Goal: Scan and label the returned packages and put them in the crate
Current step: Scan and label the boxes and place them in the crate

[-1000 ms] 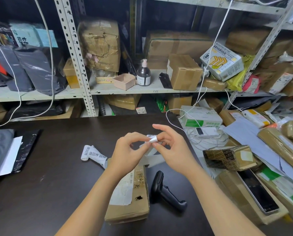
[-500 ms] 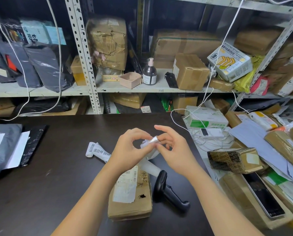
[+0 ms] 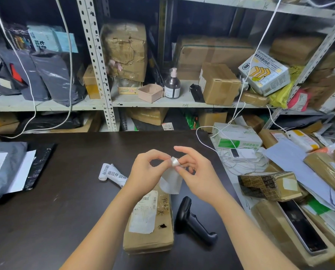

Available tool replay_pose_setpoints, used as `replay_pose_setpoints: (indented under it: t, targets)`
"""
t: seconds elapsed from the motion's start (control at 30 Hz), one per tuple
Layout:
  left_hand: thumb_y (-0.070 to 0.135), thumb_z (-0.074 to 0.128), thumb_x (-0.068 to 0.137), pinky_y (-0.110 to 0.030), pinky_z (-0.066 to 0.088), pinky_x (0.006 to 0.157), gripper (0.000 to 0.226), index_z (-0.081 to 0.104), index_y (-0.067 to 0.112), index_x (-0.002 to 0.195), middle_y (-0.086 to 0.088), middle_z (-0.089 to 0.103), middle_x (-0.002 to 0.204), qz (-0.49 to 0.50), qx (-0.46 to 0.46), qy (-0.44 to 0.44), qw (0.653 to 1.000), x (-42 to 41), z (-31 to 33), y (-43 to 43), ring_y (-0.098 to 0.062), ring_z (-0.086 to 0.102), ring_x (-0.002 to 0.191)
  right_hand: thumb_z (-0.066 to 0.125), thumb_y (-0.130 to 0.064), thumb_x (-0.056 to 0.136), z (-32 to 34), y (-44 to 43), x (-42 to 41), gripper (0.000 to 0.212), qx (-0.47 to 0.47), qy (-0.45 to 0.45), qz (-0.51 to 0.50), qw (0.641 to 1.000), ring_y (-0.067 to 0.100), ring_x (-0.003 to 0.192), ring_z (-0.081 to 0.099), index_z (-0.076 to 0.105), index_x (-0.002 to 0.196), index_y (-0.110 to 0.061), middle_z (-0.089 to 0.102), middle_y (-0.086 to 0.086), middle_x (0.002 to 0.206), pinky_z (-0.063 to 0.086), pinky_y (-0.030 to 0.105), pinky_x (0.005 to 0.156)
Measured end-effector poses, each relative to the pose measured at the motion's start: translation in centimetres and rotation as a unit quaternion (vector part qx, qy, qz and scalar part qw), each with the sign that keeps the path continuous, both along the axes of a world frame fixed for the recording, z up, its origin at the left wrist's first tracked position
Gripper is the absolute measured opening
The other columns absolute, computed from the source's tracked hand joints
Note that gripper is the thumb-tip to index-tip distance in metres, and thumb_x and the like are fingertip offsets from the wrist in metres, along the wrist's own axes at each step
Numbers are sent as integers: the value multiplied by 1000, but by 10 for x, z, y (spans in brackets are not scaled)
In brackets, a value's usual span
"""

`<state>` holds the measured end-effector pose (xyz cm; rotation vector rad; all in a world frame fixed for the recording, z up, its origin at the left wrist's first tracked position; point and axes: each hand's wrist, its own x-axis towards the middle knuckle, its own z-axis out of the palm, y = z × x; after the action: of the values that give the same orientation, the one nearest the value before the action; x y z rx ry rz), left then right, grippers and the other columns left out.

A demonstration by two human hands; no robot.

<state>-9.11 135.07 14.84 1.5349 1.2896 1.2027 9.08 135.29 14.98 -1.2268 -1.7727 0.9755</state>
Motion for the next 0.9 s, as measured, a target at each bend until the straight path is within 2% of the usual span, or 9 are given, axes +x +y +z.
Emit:
replay_pose_setpoints:
  t: [0.07, 0.27, 0.4, 0.5, 0.6, 0.67, 0.73, 0.8, 0.9]
  targets:
    - [17, 68, 88, -21, 53, 70, 14, 76, 26, 80, 9, 73, 87, 37, -19, -36, 998, -1, 0, 1, -4, 66, 86, 65, -9, 93, -3, 2, 1, 51, -5, 9, -5, 1000, 3, 77, 59, 57, 128, -44, 71, -9, 91, 43, 14, 69]
    - [23, 65, 92, -14, 46, 68, 13, 73, 28, 85, 14, 71, 85, 205, -21, -103, 973, -16, 2, -1, 3, 62, 79, 65, -9, 91, -23, 16, 19, 51, -51, -7, -78, 996, 9, 87, 67, 57, 119, -50, 71, -9, 91, 55, 25, 82]
    - [31, 63, 92, -14, 44, 62, 9, 67, 34, 85, 10, 65, 82, 271, 24, -39, 962, -30, 1, -11, 0, 54, 70, 65, -12, 89, -38, 32, 32, 40, -95, -29, -174, 980, 16, 93, 69, 57, 120, -37, 71, -6, 94, 57, 34, 81]
    - [37, 65, 93, -22, 41, 66, 8, 64, 34, 86, 6, 56, 66, 288, 42, 42, 956, -35, -5, -20, -5, 50, 62, 64, -9, 88, -42, 44, 37, 39, -126, -102, -252, 954, 26, 107, 65, 59, 125, -21, 69, 6, 114, 54, 45, 92]
    - [39, 67, 92, -23, 41, 61, 10, 66, 30, 96, 7, 55, 56, 282, 44, 97, 953, -37, -12, -29, -8, 54, 58, 66, -14, 88, -39, 40, 26, 43, -126, -161, -283, 937, 29, 119, 58, 59, 131, -18, 64, 9, 126, 45, 42, 103]
    - [37, 68, 93, -21, 43, 61, 14, 69, 27, 102, 12, 59, 59, 270, 47, 123, 954, -34, -17, -35, -5, 58, 65, 69, -23, 89, -30, 28, 6, 35, -155, -95, -254, 950, 23, 105, 66, 62, 123, -24, 72, 0, 104, 48, 46, 100]
    - [34, 70, 92, -21, 48, 67, 16, 71, 24, 105, 16, 66, 70, 258, 52, 117, 958, -31, -23, -40, -2, 62, 73, 71, -30, 91, -19, 15, -18, 32, -265, 48, -162, 949, 19, 88, 75, 61, 120, -23, 78, 0, 87, 57, 37, 83]
    - [28, 71, 92, -20, 50, 75, 14, 74, 21, 104, 15, 71, 83, 238, 66, 110, 963, -29, -30, -44, -1, 64, 81, 72, -33, 91, -11, 5, -41, 35, -372, 175, -68, 909, 20, 88, 77, 58, 120, -18, 79, 8, 92, 58, 30, 76]
    - [22, 73, 91, -13, 44, 74, 12, 75, 18, 102, 13, 71, 93, 203, 90, 127, 967, -31, -41, -52, -4, 64, 88, 78, -19, 87, -9, -4, -60, 41, -393, 266, -48, 879, 23, 93, 76, 58, 122, -13, 78, 13, 99, 58, 30, 77]
